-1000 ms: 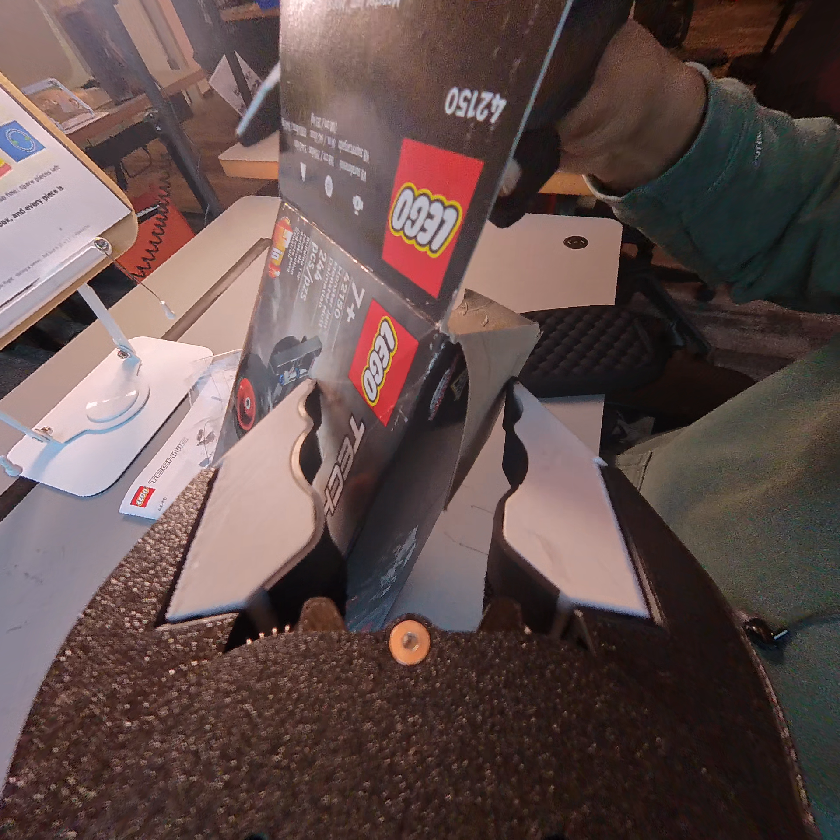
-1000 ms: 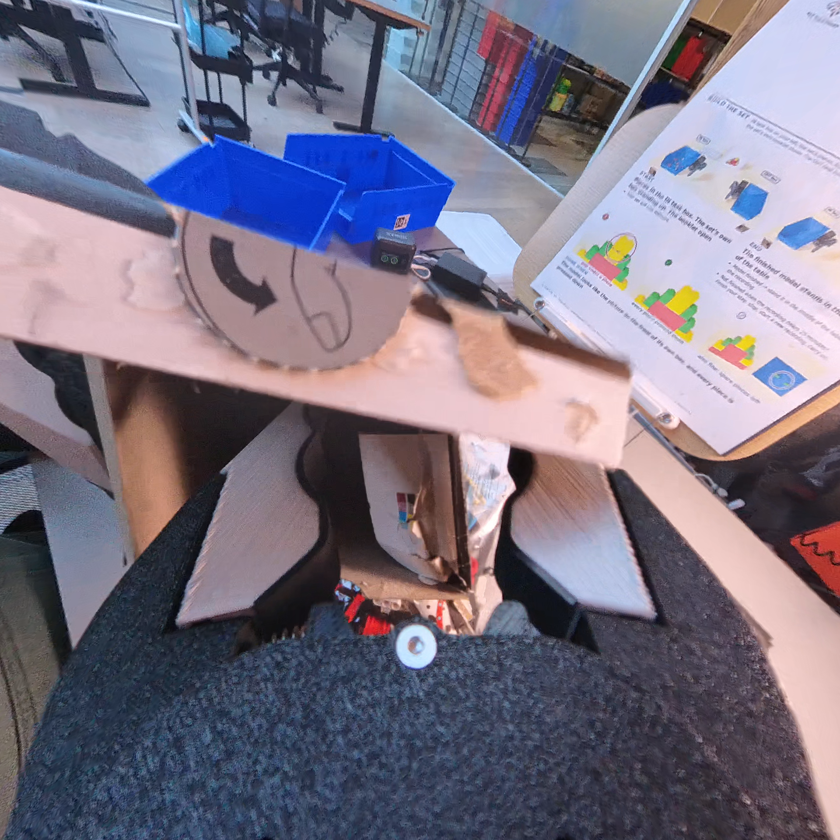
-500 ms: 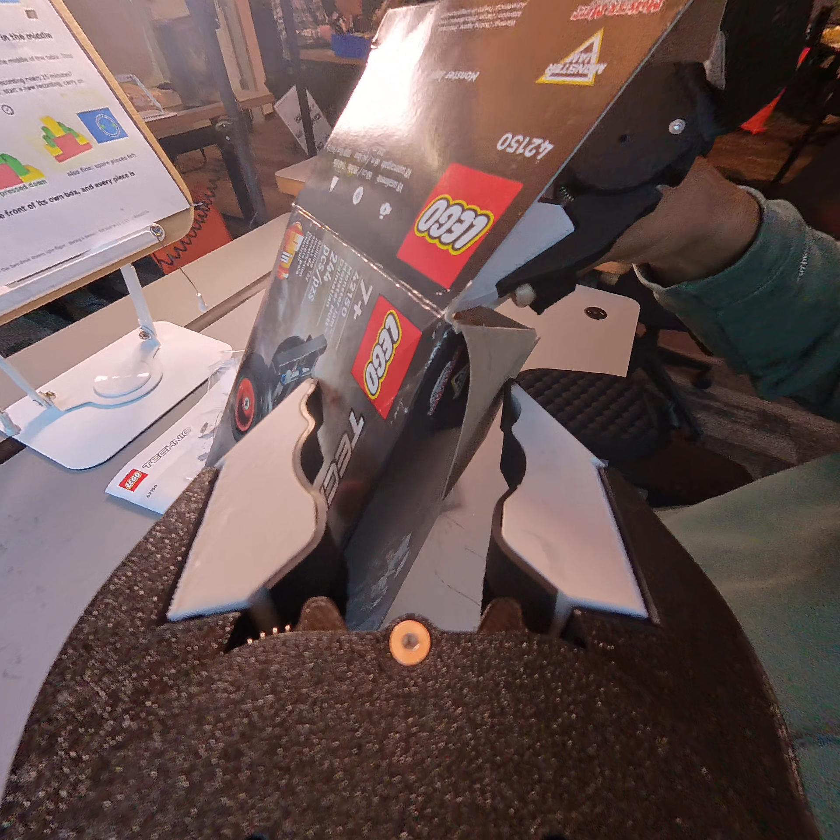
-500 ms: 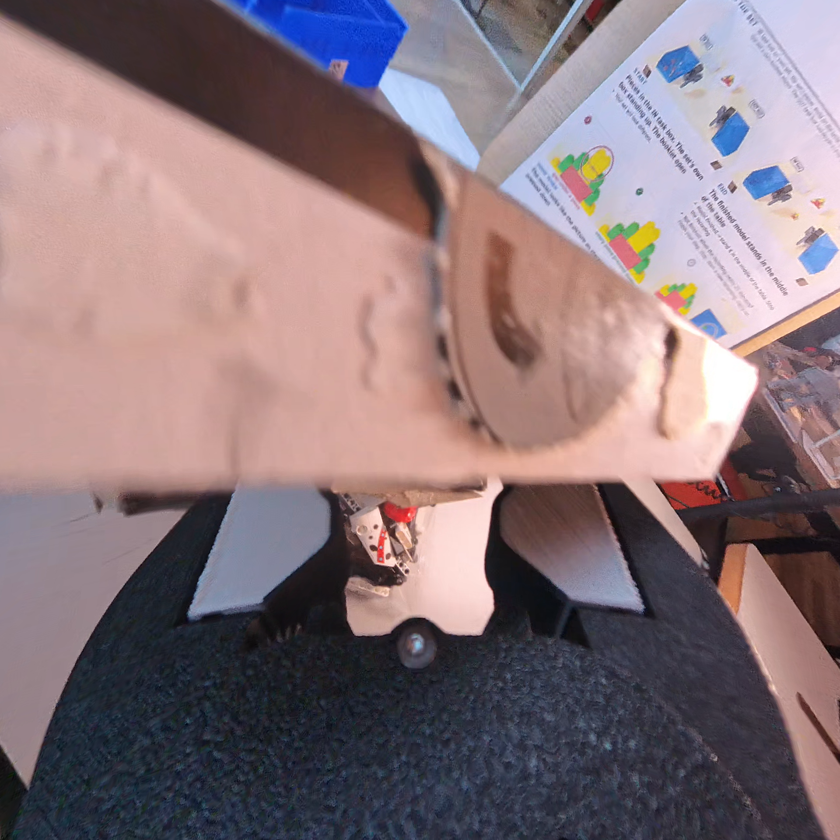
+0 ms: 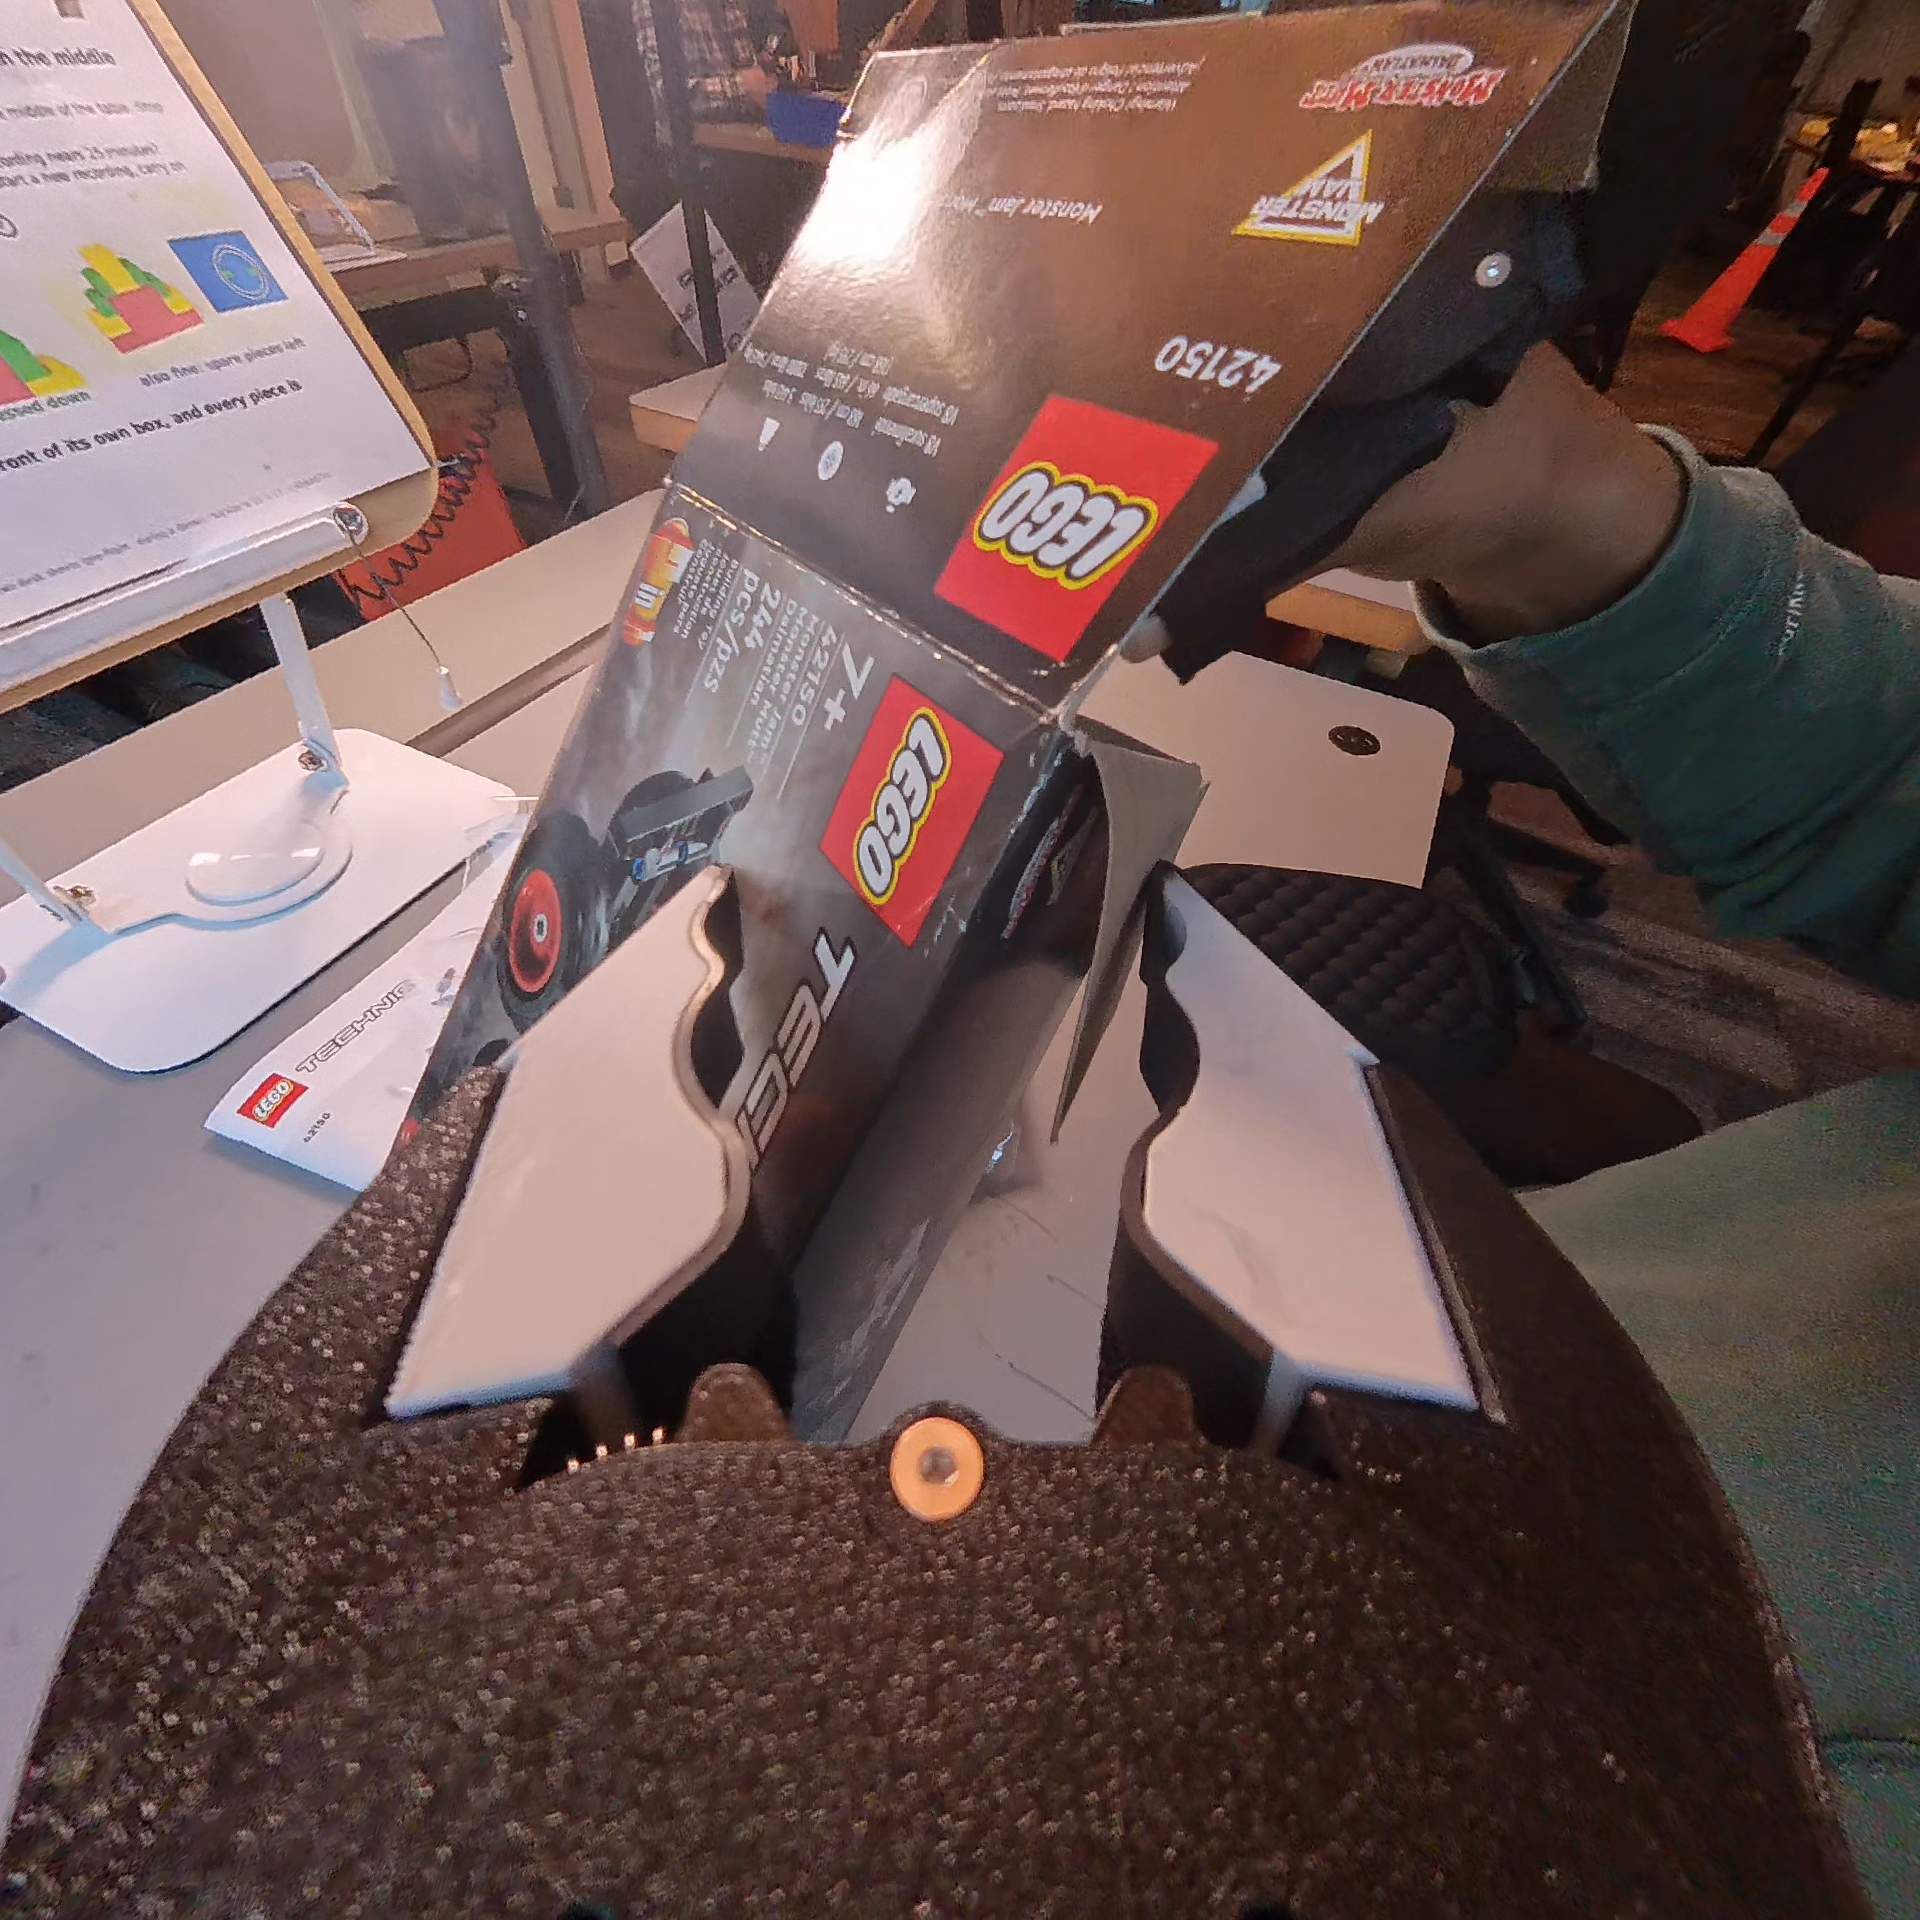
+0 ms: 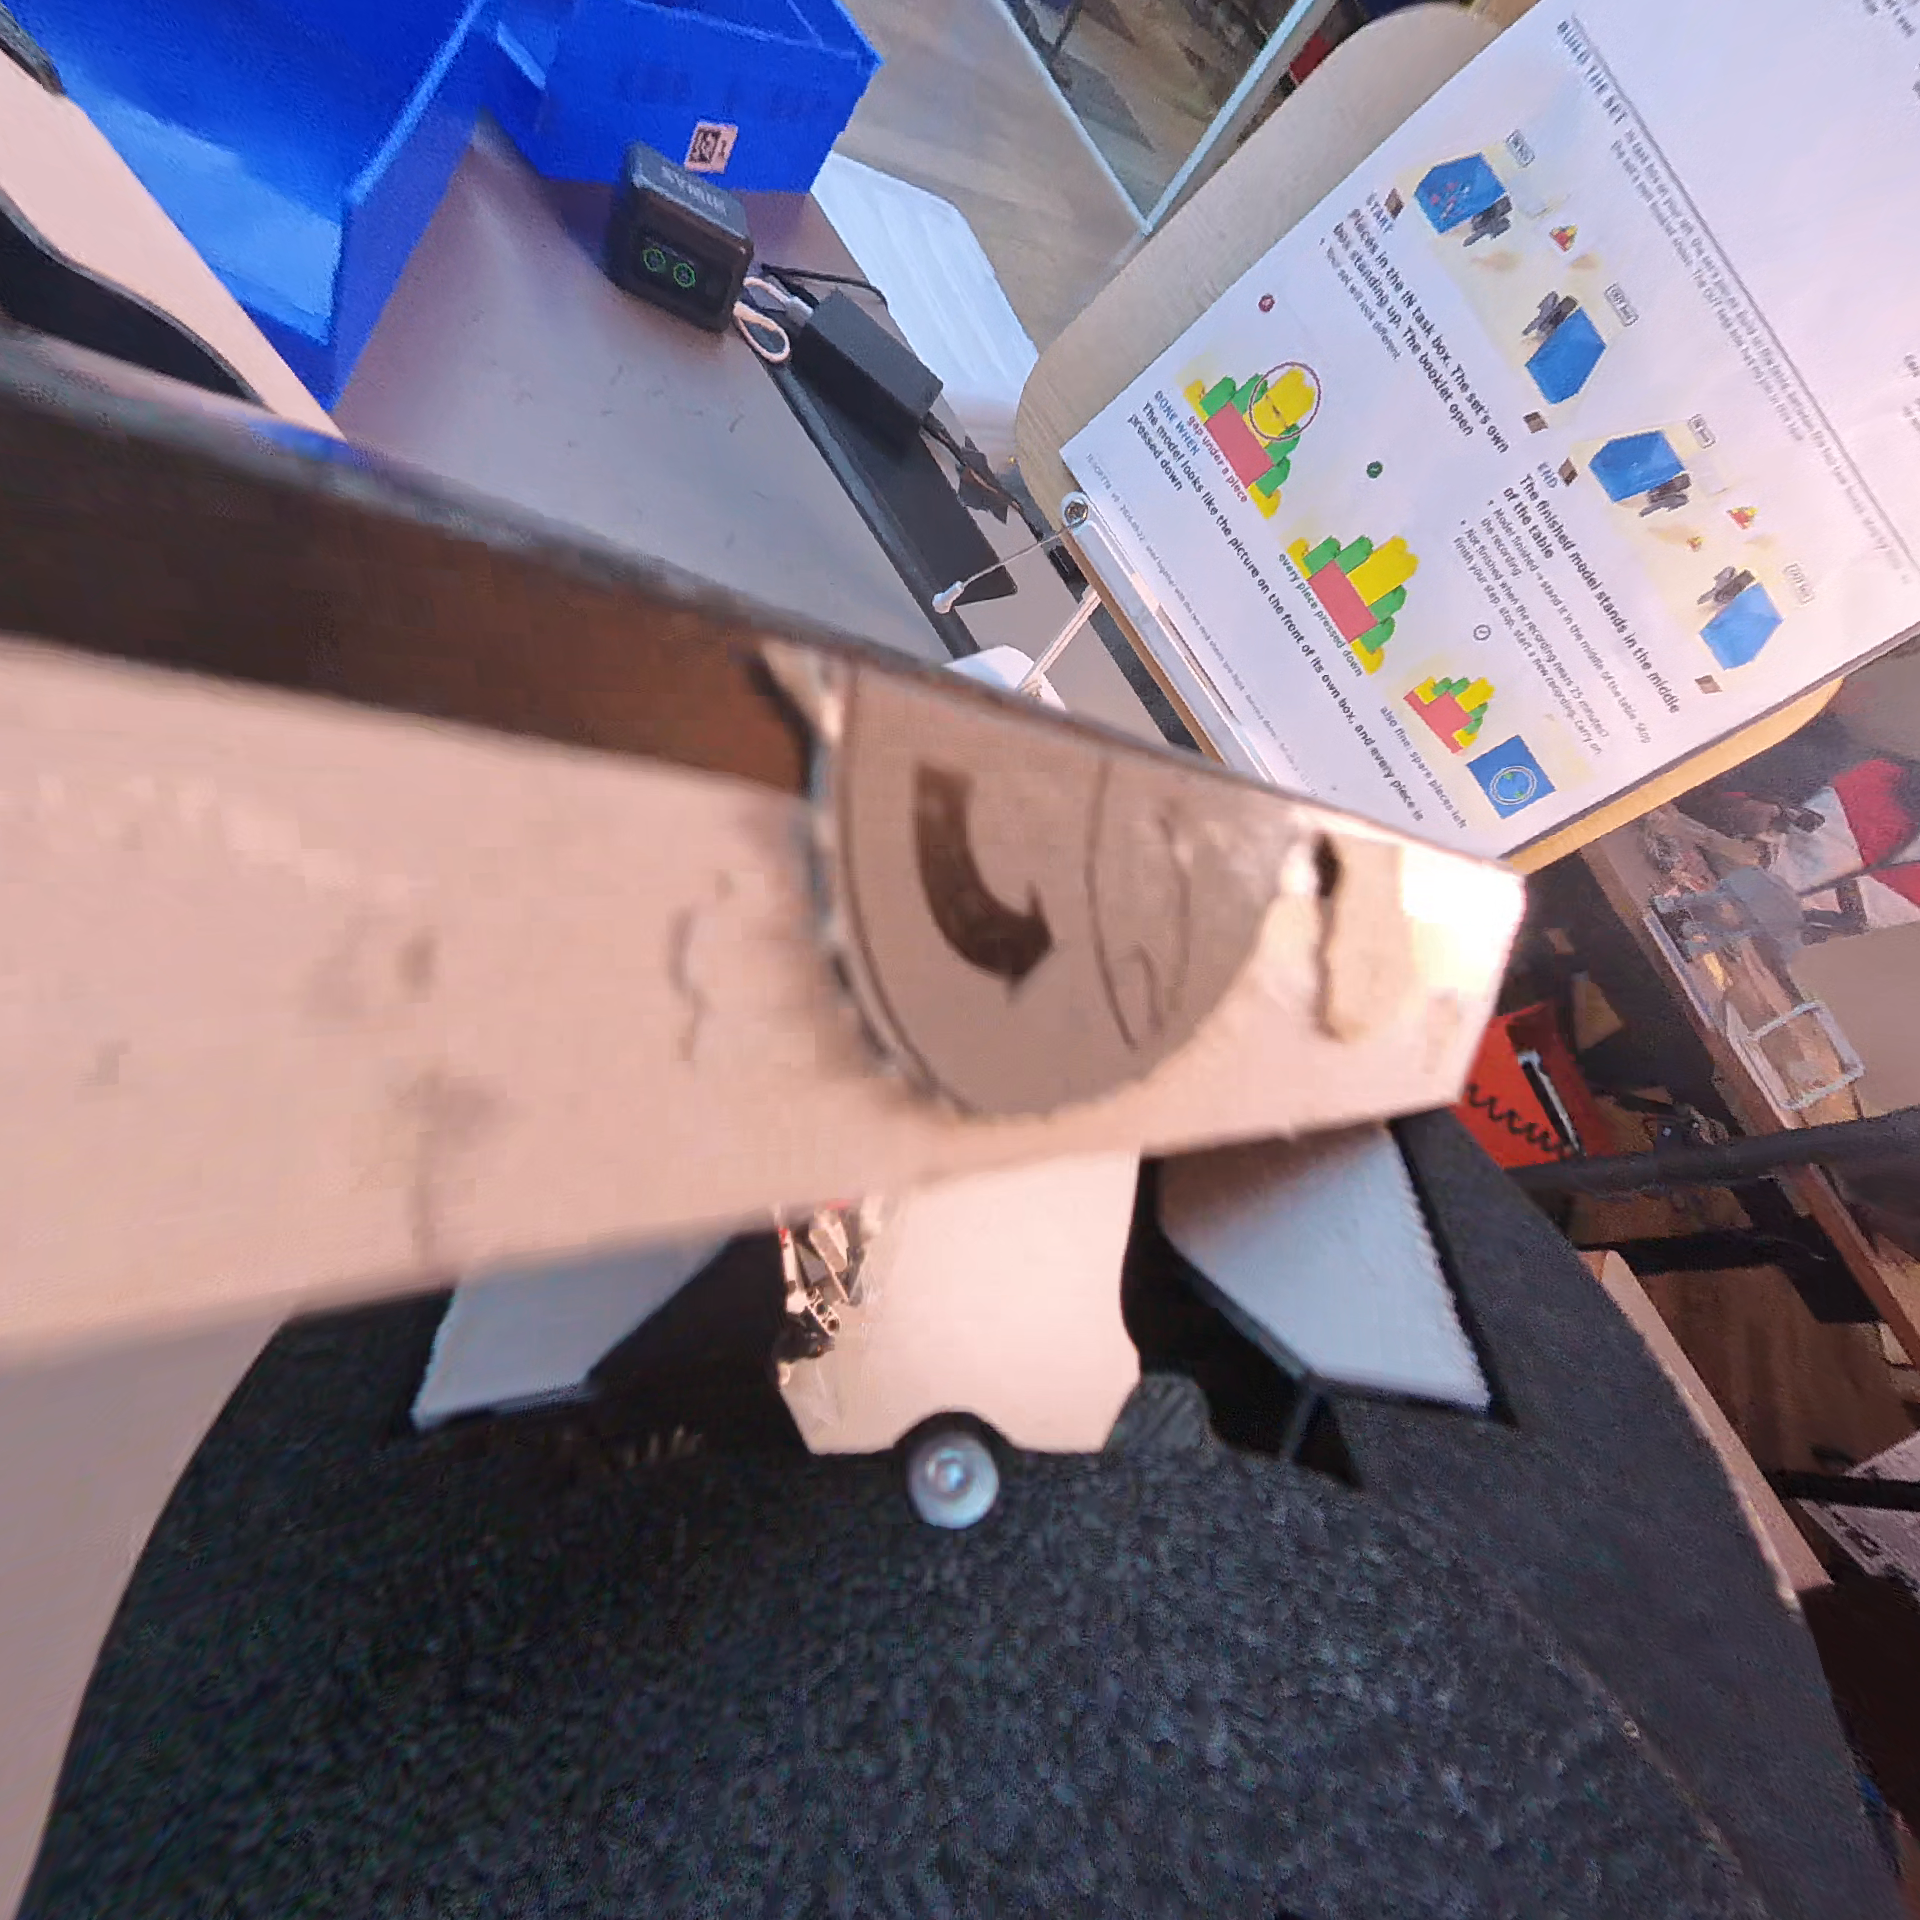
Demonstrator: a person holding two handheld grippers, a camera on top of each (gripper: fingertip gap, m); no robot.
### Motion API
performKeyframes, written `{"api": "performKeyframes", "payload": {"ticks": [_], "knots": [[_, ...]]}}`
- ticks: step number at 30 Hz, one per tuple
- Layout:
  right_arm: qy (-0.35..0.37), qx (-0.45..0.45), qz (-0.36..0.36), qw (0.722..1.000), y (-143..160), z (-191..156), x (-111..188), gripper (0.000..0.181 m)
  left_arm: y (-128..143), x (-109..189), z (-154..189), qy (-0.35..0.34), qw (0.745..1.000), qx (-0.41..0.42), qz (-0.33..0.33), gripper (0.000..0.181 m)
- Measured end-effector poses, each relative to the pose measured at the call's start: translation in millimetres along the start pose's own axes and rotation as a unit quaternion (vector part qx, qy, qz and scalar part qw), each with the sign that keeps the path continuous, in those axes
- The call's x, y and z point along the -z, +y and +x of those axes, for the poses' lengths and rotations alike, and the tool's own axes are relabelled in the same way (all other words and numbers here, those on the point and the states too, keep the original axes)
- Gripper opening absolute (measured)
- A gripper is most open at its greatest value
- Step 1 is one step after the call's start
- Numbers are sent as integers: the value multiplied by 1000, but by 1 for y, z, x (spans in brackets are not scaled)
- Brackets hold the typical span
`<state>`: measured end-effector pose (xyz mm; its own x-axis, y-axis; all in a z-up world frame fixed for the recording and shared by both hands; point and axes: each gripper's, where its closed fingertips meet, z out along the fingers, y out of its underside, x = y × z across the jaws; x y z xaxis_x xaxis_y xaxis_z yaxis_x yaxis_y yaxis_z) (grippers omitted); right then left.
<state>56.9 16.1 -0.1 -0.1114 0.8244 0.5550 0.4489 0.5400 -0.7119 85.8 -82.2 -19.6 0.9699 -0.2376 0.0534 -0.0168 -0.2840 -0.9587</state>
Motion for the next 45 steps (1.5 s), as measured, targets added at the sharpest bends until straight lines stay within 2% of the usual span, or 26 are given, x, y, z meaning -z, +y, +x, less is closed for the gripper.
{"api": "performKeyframes", "payload": {"ticks": [1,6,9,14,19,25,31,36,41,42,45], "knots": [[1,-1,7,1000,-2,2,4,73,0,1,-1,0,1000,1,1,77],[7,-4,35,999,-9,13,19,63,1,4,1,8,1000,6,3,76],[44,5,46,998,-10,30,26,40,3,7,2,15,1000,4,4,76],[37,-10,50,998,-1,38,14,36,5,15,1,28,1000,9,10,75],[28,-30,93,995,-5,43,1,35,5,26,-4,43,999,21,21,75],[-36,-99,175,979,-15,33,-14,31,7,44,-15,90,995,34,38,75],[-131,-172,235,948,-22,17,-19,31,9,65,-31,164,983,43,66,75],[-187,-191,267,926,-26,1,-15,32,8,83,-51,251,956,73,132,79],[-251,-236,306,888,-40,-11,-6,50,5,98,-79,320,916,138,197,78],[-256,-230,314,885,-41,-12,-3,59,5,99,-86,323,910,158,205,76],[-227,-183,342,894,-45,-10,4,66,9,99,-103,344,887,216,221,68]]}}
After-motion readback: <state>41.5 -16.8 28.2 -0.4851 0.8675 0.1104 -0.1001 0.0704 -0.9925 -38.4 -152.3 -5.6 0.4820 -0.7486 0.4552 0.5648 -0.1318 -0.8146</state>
